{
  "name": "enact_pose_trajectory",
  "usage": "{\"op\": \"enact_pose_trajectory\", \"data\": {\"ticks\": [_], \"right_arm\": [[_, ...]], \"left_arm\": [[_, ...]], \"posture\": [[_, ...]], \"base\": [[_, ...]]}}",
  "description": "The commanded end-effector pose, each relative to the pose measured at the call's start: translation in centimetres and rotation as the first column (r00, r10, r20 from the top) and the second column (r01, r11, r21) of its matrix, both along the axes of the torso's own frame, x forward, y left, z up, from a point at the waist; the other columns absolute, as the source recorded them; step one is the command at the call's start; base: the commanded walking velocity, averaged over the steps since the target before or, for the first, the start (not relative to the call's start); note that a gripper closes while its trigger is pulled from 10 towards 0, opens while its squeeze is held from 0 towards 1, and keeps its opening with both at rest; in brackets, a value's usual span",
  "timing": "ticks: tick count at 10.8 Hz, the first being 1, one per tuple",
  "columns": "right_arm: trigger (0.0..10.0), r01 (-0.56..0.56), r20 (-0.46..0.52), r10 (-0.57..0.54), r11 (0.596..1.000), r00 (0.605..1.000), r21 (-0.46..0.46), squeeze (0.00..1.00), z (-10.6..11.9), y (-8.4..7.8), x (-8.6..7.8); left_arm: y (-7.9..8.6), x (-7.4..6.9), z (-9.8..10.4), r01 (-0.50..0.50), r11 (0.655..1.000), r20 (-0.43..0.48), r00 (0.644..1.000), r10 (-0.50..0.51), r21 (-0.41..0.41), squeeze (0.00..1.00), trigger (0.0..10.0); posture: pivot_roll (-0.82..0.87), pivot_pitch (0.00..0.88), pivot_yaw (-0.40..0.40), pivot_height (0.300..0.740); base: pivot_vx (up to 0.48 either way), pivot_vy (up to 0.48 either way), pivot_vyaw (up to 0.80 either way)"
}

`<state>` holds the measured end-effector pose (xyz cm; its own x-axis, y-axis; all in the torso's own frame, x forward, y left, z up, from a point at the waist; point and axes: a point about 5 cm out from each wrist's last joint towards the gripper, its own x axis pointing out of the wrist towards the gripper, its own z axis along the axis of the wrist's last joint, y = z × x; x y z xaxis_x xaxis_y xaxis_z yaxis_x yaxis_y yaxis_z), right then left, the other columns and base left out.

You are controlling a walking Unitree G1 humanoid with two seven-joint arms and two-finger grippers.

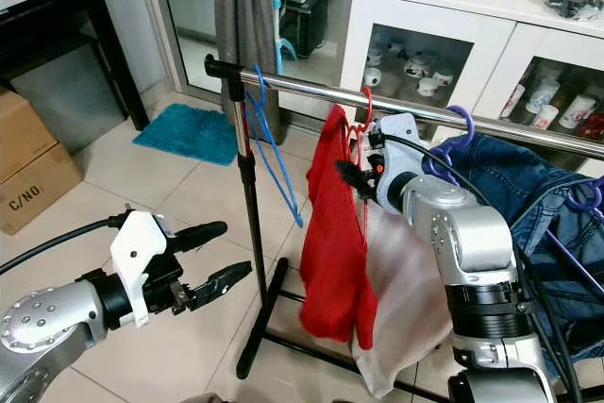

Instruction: Hang hanger

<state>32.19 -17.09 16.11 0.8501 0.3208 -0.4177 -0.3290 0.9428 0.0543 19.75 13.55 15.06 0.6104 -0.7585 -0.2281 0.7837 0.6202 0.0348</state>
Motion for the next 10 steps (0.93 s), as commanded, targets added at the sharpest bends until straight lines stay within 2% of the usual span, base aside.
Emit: {"op": "enact_pose_trajectory", "data": {"ticks": [1, 3, 10], "right_arm": [[0.0, 0.017, 0.027, -0.016, 1.000, 0.999, -0.016, 0.00, 0.6, -0.3, 0.4], [0.0, 0.058, 0.044, -0.057, 0.998, 0.997, -0.032, 0.00, 0.6, -0.5, 1.0], [0.0, 0.048, 0.043, -0.046, 0.997, 0.998, -0.062, 0.00, 0.0, -0.1, 1.6]], "left_arm": [[0.1, 0.1, -0.1, -0.004, 1.000, 0.001, 1.000, 0.004, 0.013, 0.00, 10.0], [0.0, 0.1, -0.2, 0.002, 1.000, 0.002, 1.000, -0.002, 0.017, 0.00, 10.0], [0.1, 0.1, -0.4, 0.007, 1.000, 0.005, 1.000, -0.007, 0.030, 0.00, 10.0]], "posture": [[-0.06, 0.000, 0.002, 0.740], [-0.06, 0.000, 0.002, 0.740], [-0.06, 0.000, -0.006, 0.740]], "base": [[0.000, 0.000, 0.00], [0.000, 0.000, 0.00], [0.000, 0.000, 0.00]]}}
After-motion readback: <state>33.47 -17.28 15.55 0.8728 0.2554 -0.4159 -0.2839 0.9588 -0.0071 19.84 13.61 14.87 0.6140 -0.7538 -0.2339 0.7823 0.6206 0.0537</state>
